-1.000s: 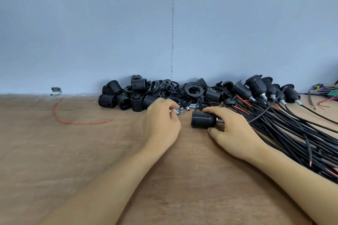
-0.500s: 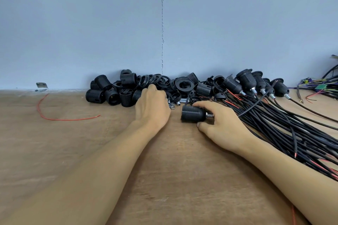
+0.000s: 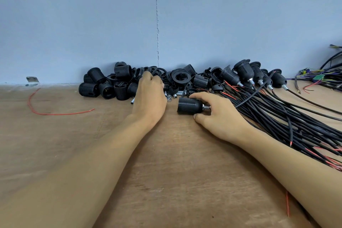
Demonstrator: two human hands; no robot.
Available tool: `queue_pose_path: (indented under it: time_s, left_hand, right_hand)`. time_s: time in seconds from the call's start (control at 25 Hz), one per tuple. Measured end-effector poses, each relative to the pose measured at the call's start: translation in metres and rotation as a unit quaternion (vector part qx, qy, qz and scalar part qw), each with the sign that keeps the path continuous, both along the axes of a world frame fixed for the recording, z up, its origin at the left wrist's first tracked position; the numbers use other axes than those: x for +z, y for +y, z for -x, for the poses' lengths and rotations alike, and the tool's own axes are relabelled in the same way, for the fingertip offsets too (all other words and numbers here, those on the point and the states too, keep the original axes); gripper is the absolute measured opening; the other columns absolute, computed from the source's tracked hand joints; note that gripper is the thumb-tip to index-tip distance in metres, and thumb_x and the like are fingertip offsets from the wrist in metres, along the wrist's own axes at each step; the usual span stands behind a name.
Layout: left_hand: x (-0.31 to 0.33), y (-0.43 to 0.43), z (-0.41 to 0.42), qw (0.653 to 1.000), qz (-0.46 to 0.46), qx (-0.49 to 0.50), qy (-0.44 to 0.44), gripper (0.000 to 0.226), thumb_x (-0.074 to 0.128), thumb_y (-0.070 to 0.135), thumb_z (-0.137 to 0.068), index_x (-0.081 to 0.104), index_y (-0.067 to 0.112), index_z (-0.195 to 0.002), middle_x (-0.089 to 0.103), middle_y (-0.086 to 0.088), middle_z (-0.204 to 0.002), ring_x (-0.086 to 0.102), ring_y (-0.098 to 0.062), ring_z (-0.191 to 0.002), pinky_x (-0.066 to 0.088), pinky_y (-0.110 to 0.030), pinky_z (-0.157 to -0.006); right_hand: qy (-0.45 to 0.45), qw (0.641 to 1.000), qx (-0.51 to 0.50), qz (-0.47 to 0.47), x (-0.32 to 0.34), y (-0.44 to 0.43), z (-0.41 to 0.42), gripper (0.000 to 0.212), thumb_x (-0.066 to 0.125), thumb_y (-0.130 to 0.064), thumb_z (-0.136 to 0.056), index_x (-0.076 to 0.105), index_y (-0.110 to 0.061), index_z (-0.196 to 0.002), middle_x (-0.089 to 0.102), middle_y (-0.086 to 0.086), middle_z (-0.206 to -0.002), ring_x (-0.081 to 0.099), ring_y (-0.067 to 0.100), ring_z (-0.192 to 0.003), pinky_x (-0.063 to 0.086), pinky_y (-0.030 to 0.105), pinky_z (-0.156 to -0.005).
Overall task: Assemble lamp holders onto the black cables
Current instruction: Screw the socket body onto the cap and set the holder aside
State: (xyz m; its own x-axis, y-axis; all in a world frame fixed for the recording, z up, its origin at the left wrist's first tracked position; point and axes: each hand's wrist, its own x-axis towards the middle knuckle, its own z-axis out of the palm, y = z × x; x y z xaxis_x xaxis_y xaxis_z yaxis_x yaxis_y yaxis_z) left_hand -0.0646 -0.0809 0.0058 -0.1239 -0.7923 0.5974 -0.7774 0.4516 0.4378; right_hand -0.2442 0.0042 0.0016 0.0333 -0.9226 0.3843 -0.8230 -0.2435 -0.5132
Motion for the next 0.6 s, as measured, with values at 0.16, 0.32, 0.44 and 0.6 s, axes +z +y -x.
queue_pose_path:
  time_s: [0.16,0.32,0.44,0.6]
  left_hand:
    - [0.003,0.002,-0.004,0.998,0.029,-0.007,0.060,0.023,0.047,0.006,-0.104,0.069,-0.002,-0.106,0.045,-0.006,-0.105,0.052,-0.020,-0.093,0.030,-0.016,-0.084]
    - [0.005,0.012,-0.005,0.992,0.048,-0.004,0.120,0.019,0.052,0.008,-0.103,0.069,-0.001,-0.101,0.050,-0.008,-0.104,0.049,-0.015,-0.085,0.031,-0.015,-0.080]
    - [0.009,0.031,0.001,0.986,0.039,0.009,0.162,0.014,0.052,0.013,-0.103,0.064,0.005,-0.098,0.050,-0.007,-0.110,0.047,-0.013,-0.083,0.031,-0.019,-0.075]
    - [-0.004,0.066,0.003,0.990,-0.028,-0.043,0.131,0.013,0.052,0.017,-0.103,0.049,0.014,-0.091,0.043,0.003,-0.104,0.045,-0.008,-0.077,0.030,-0.018,-0.069]
  right_hand:
    - [-0.001,1.000,-0.001,-0.005,0.000,0.000,0.001,0.052,0.071,-0.013,-0.082,0.061,-0.032,-0.129,0.064,-0.012,-0.121,0.050,0.001,-0.107,0.032,0.007,-0.084]
    - [-0.001,1.000,-0.006,-0.009,0.000,-0.001,0.001,0.053,0.072,-0.014,-0.081,0.061,-0.032,-0.130,0.063,-0.015,-0.119,0.049,0.000,-0.107,0.033,0.008,-0.086]
    - [-0.008,1.000,-0.012,-0.014,0.002,0.001,0.000,0.052,0.073,-0.015,-0.081,0.062,-0.031,-0.129,0.061,-0.018,-0.115,0.051,0.000,-0.107,0.033,0.015,-0.092]
    - [-0.024,1.000,0.002,-0.019,0.006,0.006,-0.003,0.049,0.076,-0.019,-0.083,0.062,-0.031,-0.129,0.061,-0.019,-0.111,0.055,-0.001,-0.099,0.036,0.011,-0.089]
